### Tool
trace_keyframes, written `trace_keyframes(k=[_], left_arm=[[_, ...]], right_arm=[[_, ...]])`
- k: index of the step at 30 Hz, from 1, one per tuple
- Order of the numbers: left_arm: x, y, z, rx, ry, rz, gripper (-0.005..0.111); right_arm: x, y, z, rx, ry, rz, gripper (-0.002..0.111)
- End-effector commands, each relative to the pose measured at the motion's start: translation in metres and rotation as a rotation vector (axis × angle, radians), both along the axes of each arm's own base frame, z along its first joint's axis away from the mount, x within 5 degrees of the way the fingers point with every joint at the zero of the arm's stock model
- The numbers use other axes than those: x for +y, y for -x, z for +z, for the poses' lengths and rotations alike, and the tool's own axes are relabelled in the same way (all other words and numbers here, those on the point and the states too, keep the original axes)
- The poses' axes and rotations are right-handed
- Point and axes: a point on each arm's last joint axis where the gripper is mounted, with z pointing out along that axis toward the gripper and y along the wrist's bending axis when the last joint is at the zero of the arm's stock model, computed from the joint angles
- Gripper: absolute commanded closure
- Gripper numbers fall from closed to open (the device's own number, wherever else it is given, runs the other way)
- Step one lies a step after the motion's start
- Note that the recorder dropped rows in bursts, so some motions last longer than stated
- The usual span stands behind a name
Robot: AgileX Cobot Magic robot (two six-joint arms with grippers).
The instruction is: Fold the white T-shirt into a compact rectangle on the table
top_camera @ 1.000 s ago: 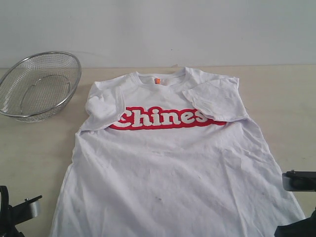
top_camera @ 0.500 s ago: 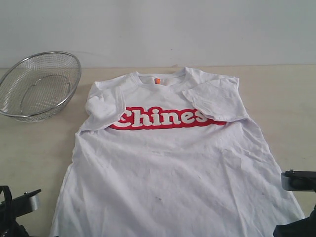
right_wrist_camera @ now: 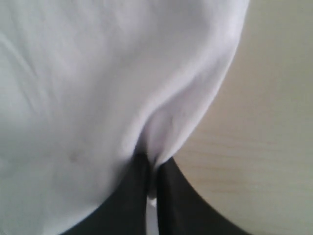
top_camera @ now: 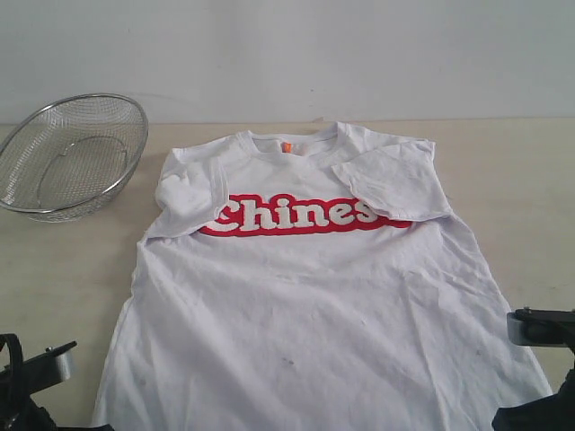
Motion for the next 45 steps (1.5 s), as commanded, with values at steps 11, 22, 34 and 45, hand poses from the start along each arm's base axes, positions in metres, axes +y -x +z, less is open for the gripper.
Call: trace_keyframes(k=[11, 22, 34, 45], left_arm=[[0.006, -0.007, -0.007, -0.11, -0.061, -0.049, 0.09], [0.006, -0.007, -0.007, -0.117, -0.057, -0.059, 0.102], [0.003, -0.007, 0.006, -0.161, -0.019, -0.035, 0.102], [0.002, -0.004, 0.028, -0.253, 0.028, -0.037, 0.102]], right_arm=[[0.0, -0.001, 0.001, -0.008, -0.009, 0.005, 0.108], [0.0, -0.001, 0.001, -0.011, -0.01, 0.003, 0.108], [0.003, -0.004, 0.003, -0.019, -0.038, 0.013, 0.108], [0.005, -0.001, 0.022, -0.084, -0.071, 0.048, 0.108]])
